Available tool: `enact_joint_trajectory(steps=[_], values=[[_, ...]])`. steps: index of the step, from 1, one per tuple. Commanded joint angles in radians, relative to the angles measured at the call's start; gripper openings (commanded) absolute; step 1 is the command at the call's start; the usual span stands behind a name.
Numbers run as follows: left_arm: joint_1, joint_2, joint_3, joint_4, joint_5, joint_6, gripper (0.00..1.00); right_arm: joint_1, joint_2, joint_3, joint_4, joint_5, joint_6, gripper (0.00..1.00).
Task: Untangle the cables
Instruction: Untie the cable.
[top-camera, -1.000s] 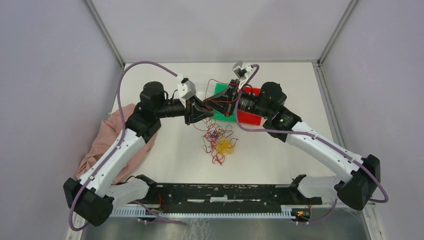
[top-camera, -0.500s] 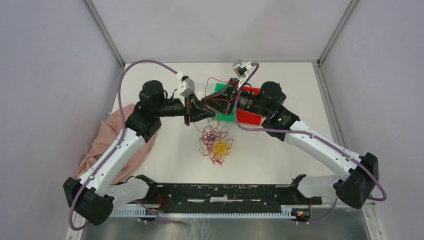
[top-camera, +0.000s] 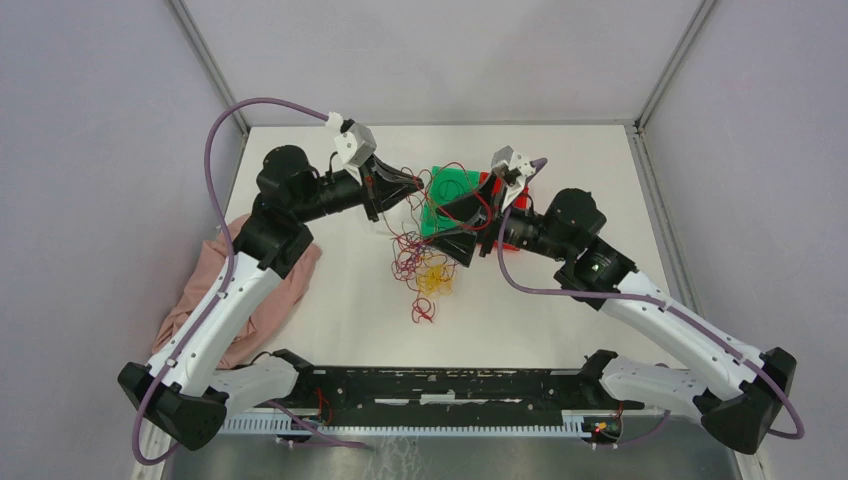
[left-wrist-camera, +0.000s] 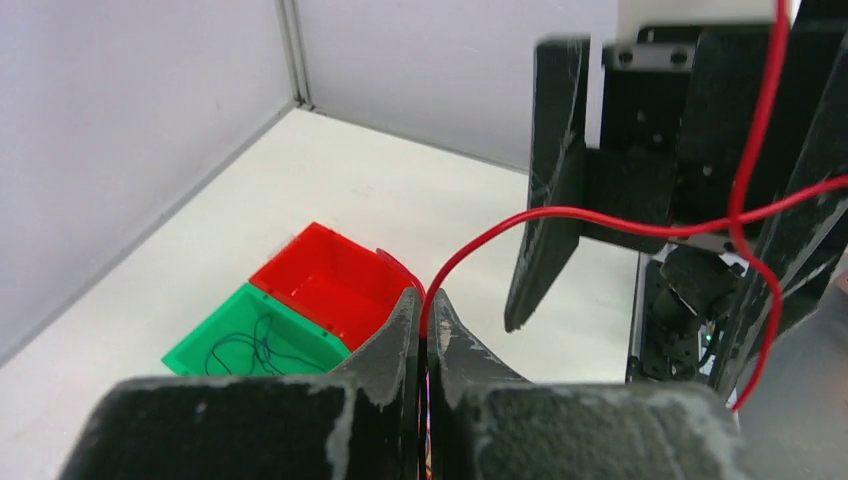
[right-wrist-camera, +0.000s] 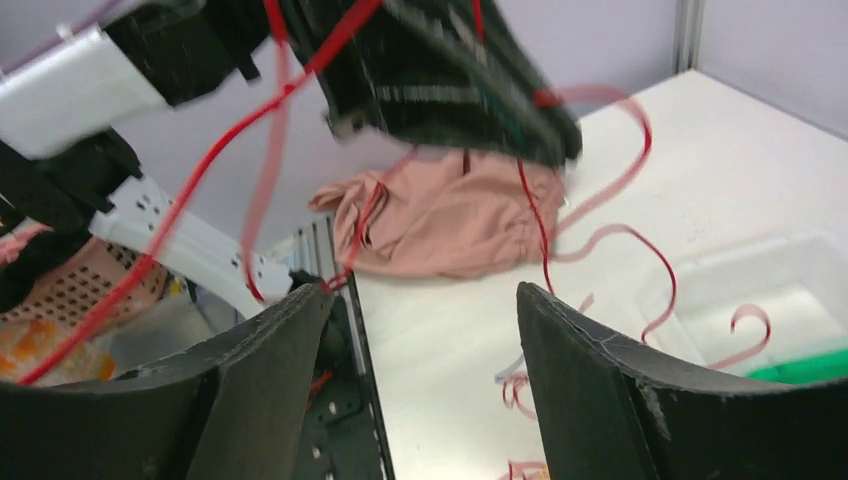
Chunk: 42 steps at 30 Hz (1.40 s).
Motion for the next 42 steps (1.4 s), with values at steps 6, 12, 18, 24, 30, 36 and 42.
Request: enact_joint_trajectory(steps=[6, 12, 18, 24, 30, 36, 42], values=[[0.001, 0.007, 0.119, 0.021, 0.011, -0.006, 0.03, 0.002, -0.128, -0.109, -0.196, 0.060, -0.176, 0.80], [0.001, 0.008, 0.164, 0.022, 0.035, -0.032, 0.03, 0.004, -0.103, -0.202, 0.010, 0.084, -0.110, 0.81], [-0.001, 0.013, 0.190, 0.018, 0.043, -0.063, 0.03, 0.004, 0.016, -0.217, 0.305, -0.037, 0.087, 0.76], [-0.002, 0.010, 0.189, 0.018, 0.045, -0.074, 0.03, 0.004, 0.074, -0.197, 0.387, -0.023, 0.138, 0.74], [-0.004, 0.010, 0.200, 0.019, 0.049, -0.086, 0.03, 0.004, 0.098, -0.164, 0.312, 0.083, 0.072, 0.72], [-0.007, 0.015, 0.212, 0.022, 0.051, -0.105, 0.03, 0.005, 0.151, -0.124, 0.316, 0.112, 0.060, 0.72], [-0.010, 0.017, 0.205, 0.021, 0.048, -0.107, 0.03, 0.007, 0.229, -0.062, 0.366, 0.114, 0.080, 0.68]])
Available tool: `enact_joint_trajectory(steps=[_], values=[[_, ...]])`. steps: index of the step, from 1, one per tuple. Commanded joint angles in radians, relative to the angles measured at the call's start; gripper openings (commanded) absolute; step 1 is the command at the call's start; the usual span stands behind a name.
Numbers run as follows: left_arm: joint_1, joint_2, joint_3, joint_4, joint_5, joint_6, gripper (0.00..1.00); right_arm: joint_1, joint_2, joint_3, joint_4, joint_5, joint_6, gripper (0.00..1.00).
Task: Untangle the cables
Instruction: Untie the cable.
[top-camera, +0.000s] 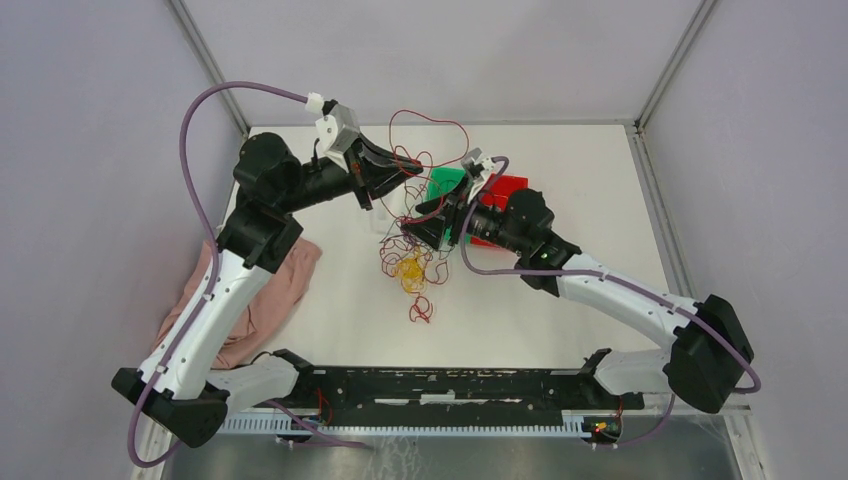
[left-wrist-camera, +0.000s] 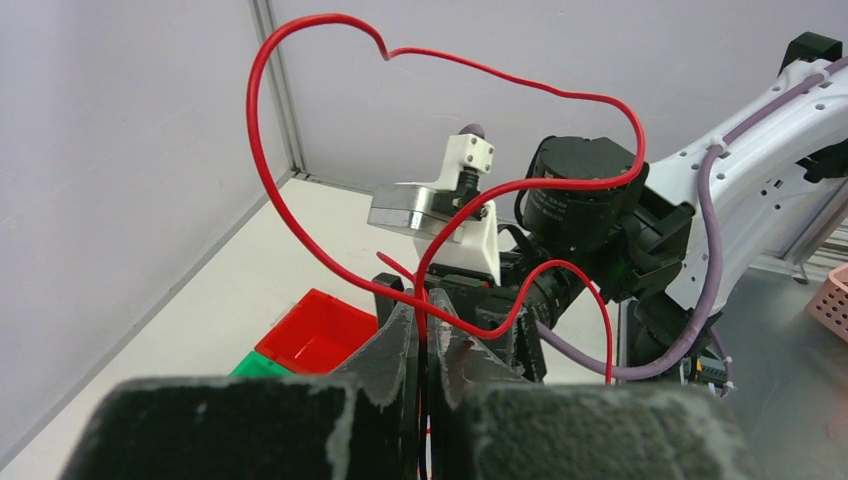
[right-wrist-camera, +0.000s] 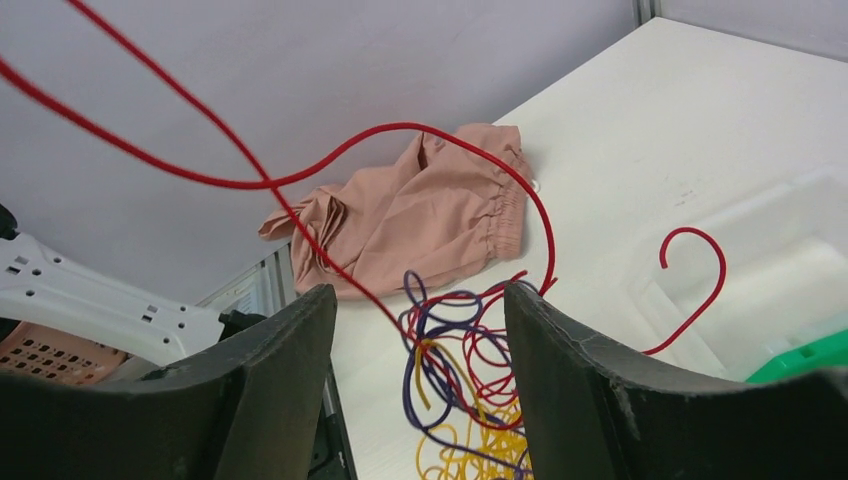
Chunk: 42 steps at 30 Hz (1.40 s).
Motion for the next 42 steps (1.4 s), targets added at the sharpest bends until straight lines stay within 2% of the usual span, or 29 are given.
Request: enact_joint_trajectory(steps=[1, 5, 10, 13, 22, 27, 32, 42], values=[[-0.004, 0.001, 0.038, 0.024, 0.014, -0.064, 0.03, 0.007, 0.045, 0.090, 0.101, 0.017, 0.005, 0.67], [-0.005, -0.002, 0.027, 0.021, 0.011, -0.063, 0.03, 0.008, 0.086, 0.128, 0.139, 0.023, 0.029, 0.60], [-0.004, 0.001, 0.025, 0.025, 0.009, -0.067, 0.03, 0.012, 0.144, 0.167, 0.153, 0.024, 0.079, 0.43], [-0.003, 0.011, 0.048, 0.026, 0.009, -0.072, 0.03, 0.021, 0.175, 0.137, 0.188, 0.038, 0.097, 0.38], [-0.007, 0.080, 0.192, 0.025, 0.017, -0.106, 0.03, 0.061, 0.243, 0.026, 0.228, 0.154, 0.041, 0.37], [-0.011, 0.100, 0.265, 0.025, 0.017, -0.118, 0.03, 0.078, 0.273, -0.017, 0.238, 0.165, 0.009, 0.38], [-0.011, 0.133, 0.366, 0.017, -0.001, -0.102, 0.03, 0.093, 0.286, -0.079, 0.234, 0.181, -0.029, 0.38], [-0.011, 0.190, 0.555, 0.025, -0.062, -0.039, 0.03, 0.096, 0.267, -0.274, 0.329, 0.278, -0.032, 0.36]])
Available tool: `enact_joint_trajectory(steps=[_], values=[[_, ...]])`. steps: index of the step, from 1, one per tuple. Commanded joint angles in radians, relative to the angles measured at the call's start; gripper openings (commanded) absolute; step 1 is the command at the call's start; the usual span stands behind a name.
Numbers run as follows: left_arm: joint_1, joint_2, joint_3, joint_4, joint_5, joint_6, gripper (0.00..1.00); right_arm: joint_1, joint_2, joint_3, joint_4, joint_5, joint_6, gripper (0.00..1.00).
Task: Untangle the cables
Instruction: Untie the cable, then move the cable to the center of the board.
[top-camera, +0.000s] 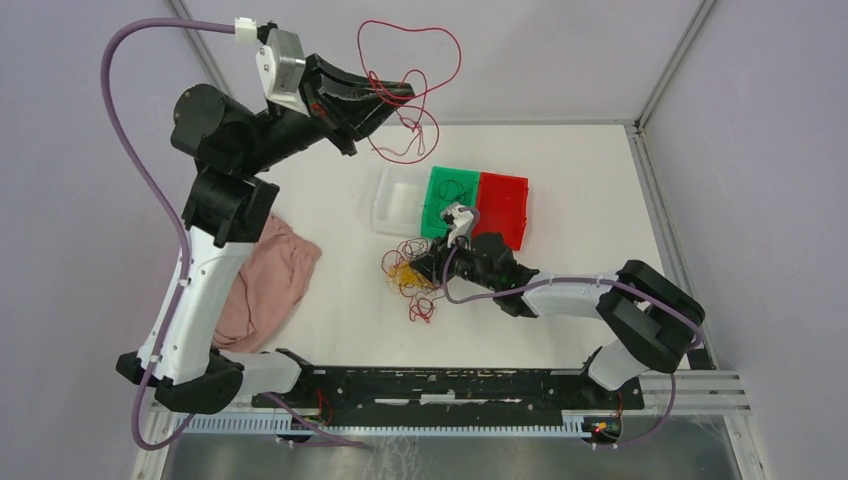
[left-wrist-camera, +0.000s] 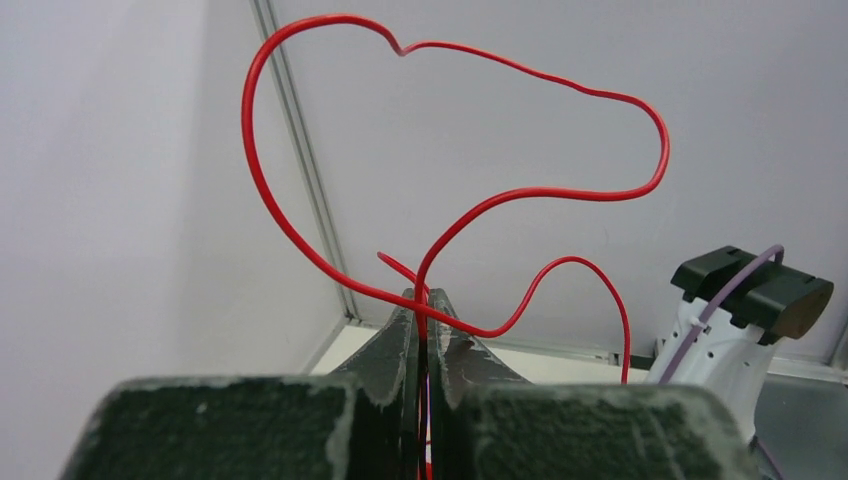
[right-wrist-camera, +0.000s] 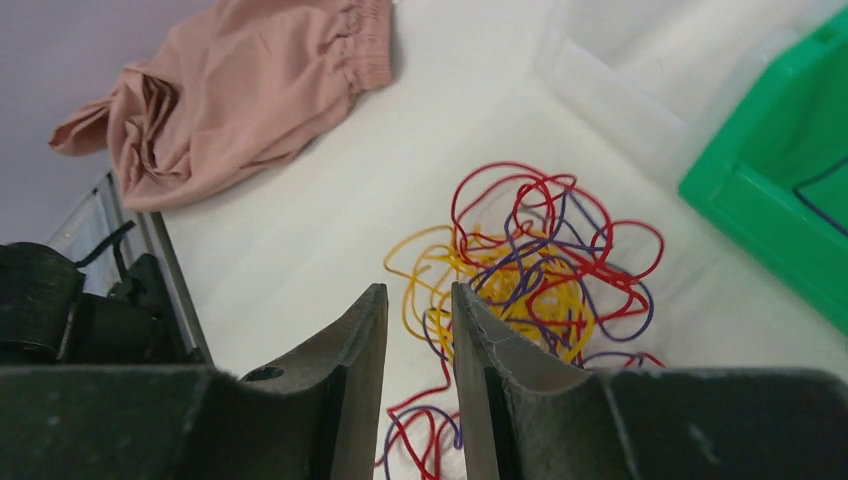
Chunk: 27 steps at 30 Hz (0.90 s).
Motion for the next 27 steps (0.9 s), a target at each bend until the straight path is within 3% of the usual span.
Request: enact_joint_trajectory(steps=[1, 6, 10, 19, 23, 27], values=[[-0.004, 0.021, 0.082, 0.035, -0.058, 0.036, 0.03, 0.004, -0.023, -0.061, 0.102, 0.069, -0.016, 0.36], [-0.004, 0.014, 0.043, 0.005, -0.162, 0.100, 0.03, 0.004, -0.109, -0.128, 0.072, 0.129, -0.031, 0.42], [-0.004, -0.026, -0.088, 0.019, -0.256, 0.155, 0.03, 0.001, -0.261, -0.134, -0.068, 0.213, -0.052, 0.50], [-0.002, -0.043, -0.380, 0.051, -0.398, 0.218, 0.03, -0.045, -0.527, -0.126, -0.308, 0.414, -0.102, 0.57], [0.019, 0.004, -0.391, 0.059, -0.426, 0.187, 0.03, -0.053, -0.463, -0.089, -0.262, 0.344, -0.146, 0.58], [0.066, 0.052, -0.384, 0.059, -0.440, 0.162, 0.03, -0.041, -0.265, -0.012, -0.160, 0.255, -0.156, 0.58]])
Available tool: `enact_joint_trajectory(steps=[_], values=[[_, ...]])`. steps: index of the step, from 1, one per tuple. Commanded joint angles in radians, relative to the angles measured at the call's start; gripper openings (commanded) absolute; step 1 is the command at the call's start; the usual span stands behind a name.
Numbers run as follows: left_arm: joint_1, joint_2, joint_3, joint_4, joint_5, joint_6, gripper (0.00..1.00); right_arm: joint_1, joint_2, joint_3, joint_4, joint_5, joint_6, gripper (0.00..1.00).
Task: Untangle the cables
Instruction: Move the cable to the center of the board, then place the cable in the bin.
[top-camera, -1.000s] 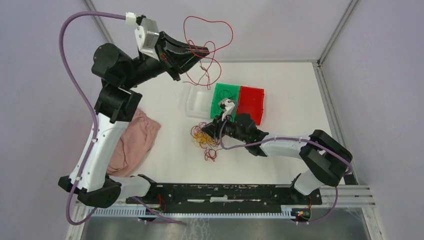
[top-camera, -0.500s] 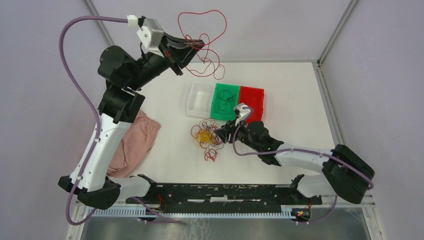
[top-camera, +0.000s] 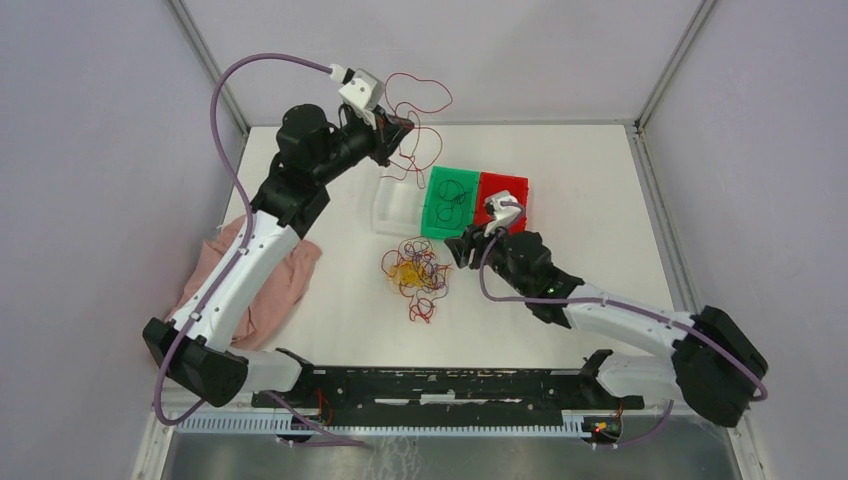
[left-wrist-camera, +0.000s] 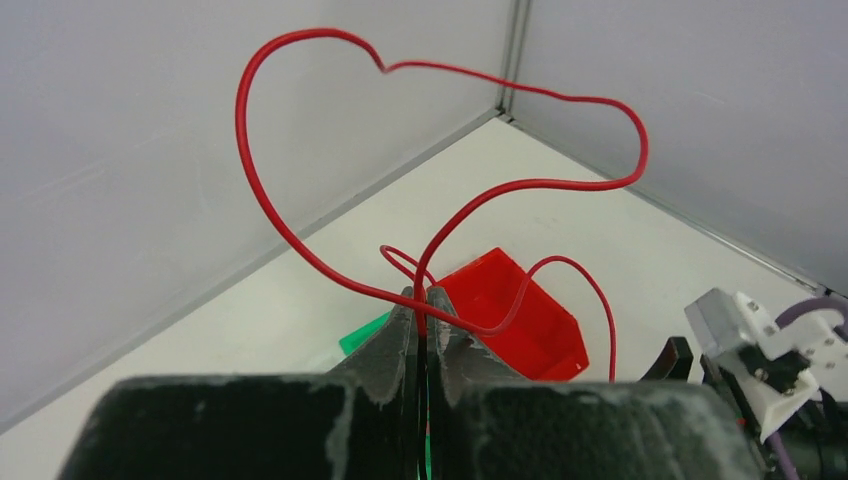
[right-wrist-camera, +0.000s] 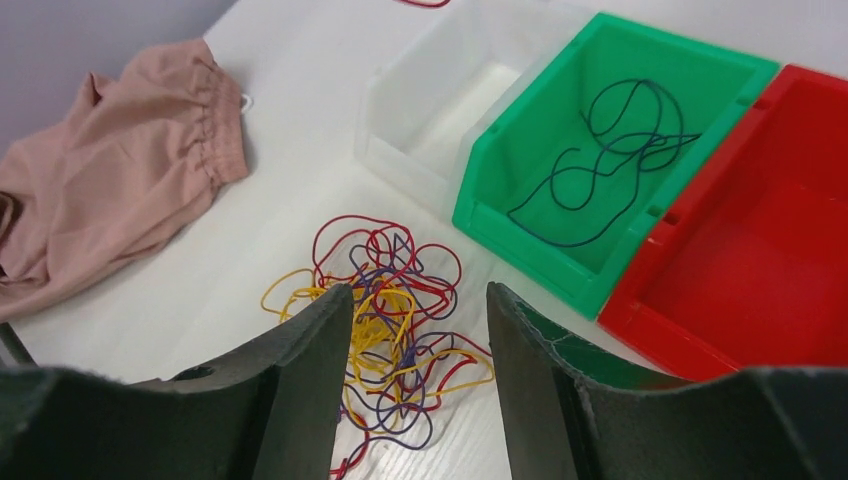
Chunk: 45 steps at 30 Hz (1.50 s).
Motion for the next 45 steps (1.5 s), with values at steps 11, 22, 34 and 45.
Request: enact_joint_trajectory(steps=[11, 22, 34, 45], values=[[0.128, 0.157, 0.026, 0.076, 0.055, 0.020, 0.03, 0.083, 0.630, 0.232, 0.206, -0.053, -0.016, 0.53], [0.133, 0.304, 0.049, 0.105, 0.100, -0.007, 0.03, 0.079, 0.356, -0.066, 0.138, -0.002, 0.037, 0.44], [0.144, 0.410, 0.037, 0.094, 0.091, 0.043, 0.03, 0.018, -0.055, -0.002, -0.229, 0.054, 0.022, 0.68], [0.143, 0.473, -0.055, 0.123, 0.020, 0.048, 0.03, -0.092, -0.084, 0.292, -0.421, 0.064, -0.016, 0.70]])
